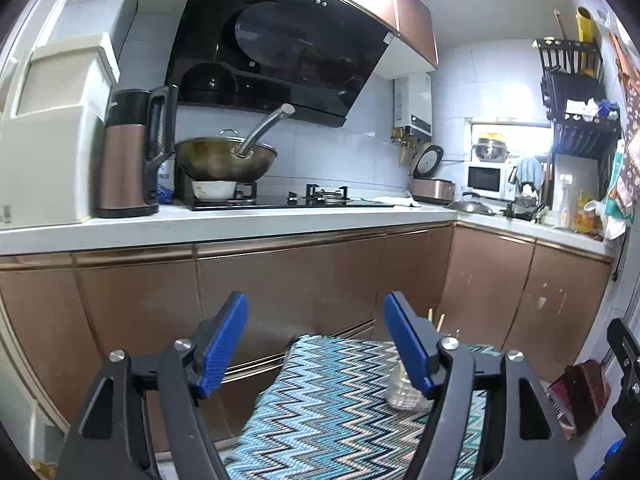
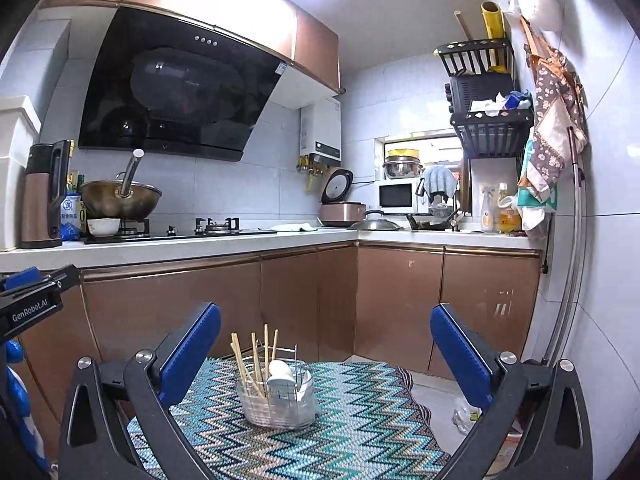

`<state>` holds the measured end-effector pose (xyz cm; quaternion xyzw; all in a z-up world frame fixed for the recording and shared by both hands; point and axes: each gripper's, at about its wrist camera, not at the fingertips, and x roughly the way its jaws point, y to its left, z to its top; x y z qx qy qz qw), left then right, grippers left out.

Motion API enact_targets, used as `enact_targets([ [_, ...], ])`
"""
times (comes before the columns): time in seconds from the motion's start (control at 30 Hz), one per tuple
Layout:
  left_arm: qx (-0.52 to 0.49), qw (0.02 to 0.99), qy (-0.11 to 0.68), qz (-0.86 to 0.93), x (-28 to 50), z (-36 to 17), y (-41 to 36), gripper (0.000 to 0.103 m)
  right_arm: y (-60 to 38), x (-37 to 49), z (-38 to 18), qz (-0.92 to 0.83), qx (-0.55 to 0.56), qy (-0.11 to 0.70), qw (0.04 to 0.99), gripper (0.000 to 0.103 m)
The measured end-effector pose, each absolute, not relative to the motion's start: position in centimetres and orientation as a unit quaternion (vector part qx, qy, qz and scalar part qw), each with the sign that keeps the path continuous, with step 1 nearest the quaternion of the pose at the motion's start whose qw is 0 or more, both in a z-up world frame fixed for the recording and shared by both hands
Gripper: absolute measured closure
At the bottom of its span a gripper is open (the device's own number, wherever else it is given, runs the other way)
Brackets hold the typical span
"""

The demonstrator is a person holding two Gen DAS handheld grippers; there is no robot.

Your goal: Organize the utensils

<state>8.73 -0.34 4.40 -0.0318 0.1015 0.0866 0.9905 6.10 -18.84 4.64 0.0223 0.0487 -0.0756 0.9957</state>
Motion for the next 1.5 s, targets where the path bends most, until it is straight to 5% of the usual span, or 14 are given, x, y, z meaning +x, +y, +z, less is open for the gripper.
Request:
enact_targets([
  [0.37,0.017,0.992,0.087,0.092,6.4,4.6,-1.3,0.022,-18.2,4.0,4.3,-0.075,0.019,0.049,0.996,0.0],
  [1.5,0.003,0.997,0.045,0.058,4.2,4.4,-2.1,0.021,-18.4,2.3,4.3,-0.096,0.014,0.036,0.995,0.0],
])
